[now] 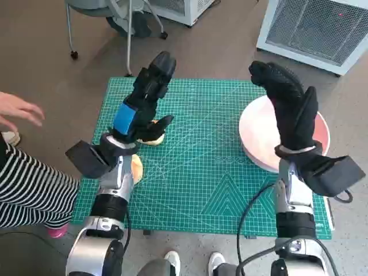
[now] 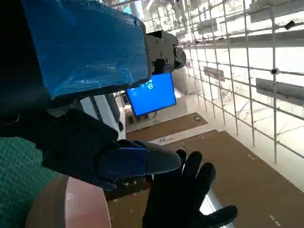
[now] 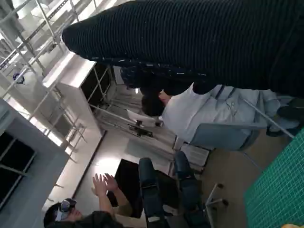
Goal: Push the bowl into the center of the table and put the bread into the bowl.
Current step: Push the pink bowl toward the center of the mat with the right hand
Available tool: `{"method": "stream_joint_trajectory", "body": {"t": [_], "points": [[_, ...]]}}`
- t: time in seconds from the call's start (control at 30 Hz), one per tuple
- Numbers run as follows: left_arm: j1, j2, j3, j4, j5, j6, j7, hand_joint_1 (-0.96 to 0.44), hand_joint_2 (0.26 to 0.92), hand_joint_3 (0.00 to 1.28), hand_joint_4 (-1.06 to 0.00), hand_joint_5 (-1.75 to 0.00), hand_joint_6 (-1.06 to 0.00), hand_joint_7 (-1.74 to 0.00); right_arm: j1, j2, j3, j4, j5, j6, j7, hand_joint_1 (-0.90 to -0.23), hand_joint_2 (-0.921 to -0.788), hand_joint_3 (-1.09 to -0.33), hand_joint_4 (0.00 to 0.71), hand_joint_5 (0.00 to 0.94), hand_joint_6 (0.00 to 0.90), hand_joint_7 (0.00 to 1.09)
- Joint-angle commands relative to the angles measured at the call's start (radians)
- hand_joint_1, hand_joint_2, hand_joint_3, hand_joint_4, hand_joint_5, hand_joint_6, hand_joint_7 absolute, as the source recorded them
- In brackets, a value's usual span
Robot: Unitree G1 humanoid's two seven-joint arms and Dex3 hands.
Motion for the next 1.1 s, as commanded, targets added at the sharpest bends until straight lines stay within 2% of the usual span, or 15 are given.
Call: {"method": "stream_joint_trajectory", "body": {"t": [0.03,0.87,1.0,1.1], "points": [[-0.003,-0.001,0.002,-0.014,-0.001,0.002,0.005,-0.69,0.921,0.36,-0.04,0.00,0.00,-0.25,0.025,0.003,0.001,0.014,0.000,0.010,0.000,-0.688,-0.921,-0.711,0.151,0.001,0.047,0.41],[-0.018,-0.006,0.011,-0.005,-0.012,0.006,-0.003,-0.70,0.921,0.33,-0.05,-0.01,0.00,-0.25,0.025,-0.005,0.004,0.009,-0.007,0.015,-0.002,-0.687,-0.921,-0.713,0.156,0.003,0.046,0.41],[-0.017,-0.008,0.011,-0.008,-0.012,0.005,-0.003,-0.70,0.921,0.33,-0.05,-0.01,0.00,-0.26,0.030,-0.027,-0.011,0.009,0.014,0.018,0.019,-0.691,-0.921,-0.710,0.159,0.004,0.049,0.41],[-0.014,-0.009,0.010,-0.014,-0.009,0.004,0.000,-0.69,0.921,0.33,-0.06,-0.01,0.00,-0.26,0.036,-0.067,-0.043,0.010,0.051,0.027,0.049,-0.694,-0.921,-0.707,0.158,0.003,0.050,0.41]]}}
